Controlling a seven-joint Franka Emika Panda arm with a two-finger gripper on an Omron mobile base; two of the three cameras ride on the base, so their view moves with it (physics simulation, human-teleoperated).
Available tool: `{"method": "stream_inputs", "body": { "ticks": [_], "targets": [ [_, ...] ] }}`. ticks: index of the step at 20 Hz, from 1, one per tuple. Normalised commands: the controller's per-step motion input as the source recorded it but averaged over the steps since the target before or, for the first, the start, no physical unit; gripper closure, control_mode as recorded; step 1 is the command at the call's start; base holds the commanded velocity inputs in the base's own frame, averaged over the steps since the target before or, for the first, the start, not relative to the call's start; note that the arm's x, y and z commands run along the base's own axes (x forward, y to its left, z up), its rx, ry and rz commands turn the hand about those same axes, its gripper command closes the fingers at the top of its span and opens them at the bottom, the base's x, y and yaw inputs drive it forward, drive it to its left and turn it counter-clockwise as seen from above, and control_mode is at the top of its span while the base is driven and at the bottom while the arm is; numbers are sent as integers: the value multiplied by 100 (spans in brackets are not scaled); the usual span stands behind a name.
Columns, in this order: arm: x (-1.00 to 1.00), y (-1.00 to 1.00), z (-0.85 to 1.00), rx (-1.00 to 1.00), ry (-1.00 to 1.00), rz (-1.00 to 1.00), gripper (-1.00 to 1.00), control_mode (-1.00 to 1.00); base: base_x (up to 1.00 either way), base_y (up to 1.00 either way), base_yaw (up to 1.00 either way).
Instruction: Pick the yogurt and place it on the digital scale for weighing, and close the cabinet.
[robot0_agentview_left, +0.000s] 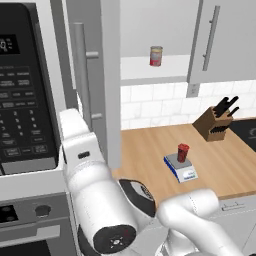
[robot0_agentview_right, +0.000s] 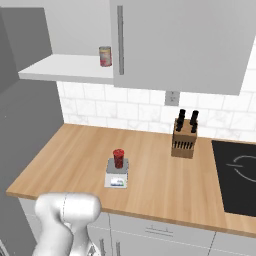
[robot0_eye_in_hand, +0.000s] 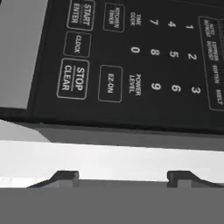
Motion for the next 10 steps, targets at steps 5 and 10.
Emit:
{"method": "stream_inputs", "body": {
  "ticks": [5,10],
  "targets": [
    [83,-99,-14,9,22,-1,-100,-100,0,0,0],
    [100,-94,0,8,23,-8,-100,-100,0,0,0]
  ]
}}
